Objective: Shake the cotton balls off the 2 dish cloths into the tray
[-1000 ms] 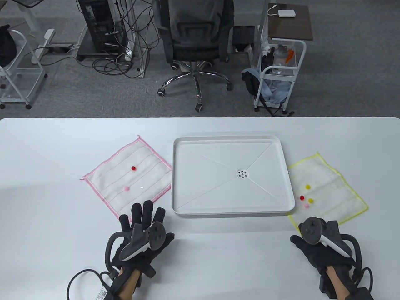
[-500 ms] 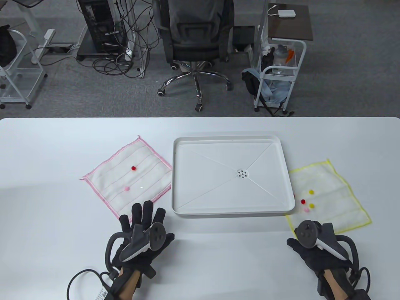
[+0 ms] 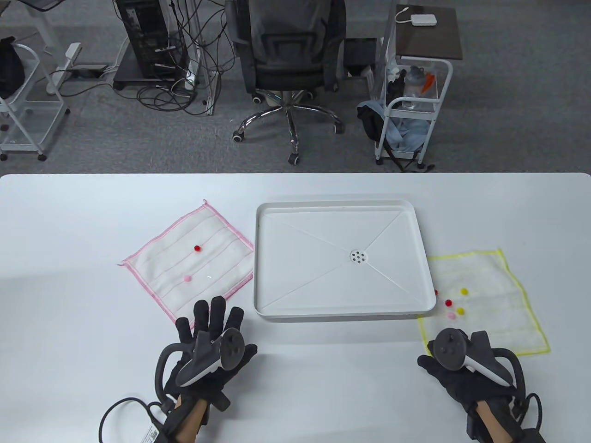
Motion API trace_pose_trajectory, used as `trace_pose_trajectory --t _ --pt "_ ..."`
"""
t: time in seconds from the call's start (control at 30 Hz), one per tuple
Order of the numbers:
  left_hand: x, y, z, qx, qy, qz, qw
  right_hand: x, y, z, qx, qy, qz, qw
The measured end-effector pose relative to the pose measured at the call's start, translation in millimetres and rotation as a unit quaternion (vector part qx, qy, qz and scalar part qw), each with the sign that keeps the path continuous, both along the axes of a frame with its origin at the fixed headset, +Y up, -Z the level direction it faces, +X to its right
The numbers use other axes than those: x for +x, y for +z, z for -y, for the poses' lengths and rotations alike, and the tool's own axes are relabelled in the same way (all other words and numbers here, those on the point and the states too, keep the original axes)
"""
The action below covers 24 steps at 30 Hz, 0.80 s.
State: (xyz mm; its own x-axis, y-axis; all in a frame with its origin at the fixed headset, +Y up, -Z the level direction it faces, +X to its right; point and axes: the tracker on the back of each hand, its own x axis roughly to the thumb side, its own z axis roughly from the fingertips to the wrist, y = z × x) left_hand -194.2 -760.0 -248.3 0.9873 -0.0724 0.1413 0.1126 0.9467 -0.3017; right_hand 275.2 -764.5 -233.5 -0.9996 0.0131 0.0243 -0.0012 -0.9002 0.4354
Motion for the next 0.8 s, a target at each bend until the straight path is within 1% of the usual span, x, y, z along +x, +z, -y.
trace_pose_trajectory --t 0.8 --pt "0.5 -0.1 -0.3 -0.002 -0.002 0.002 1.0 -25.5 9.9 1.3 -0.019 -0.032 -0.084 0.996"
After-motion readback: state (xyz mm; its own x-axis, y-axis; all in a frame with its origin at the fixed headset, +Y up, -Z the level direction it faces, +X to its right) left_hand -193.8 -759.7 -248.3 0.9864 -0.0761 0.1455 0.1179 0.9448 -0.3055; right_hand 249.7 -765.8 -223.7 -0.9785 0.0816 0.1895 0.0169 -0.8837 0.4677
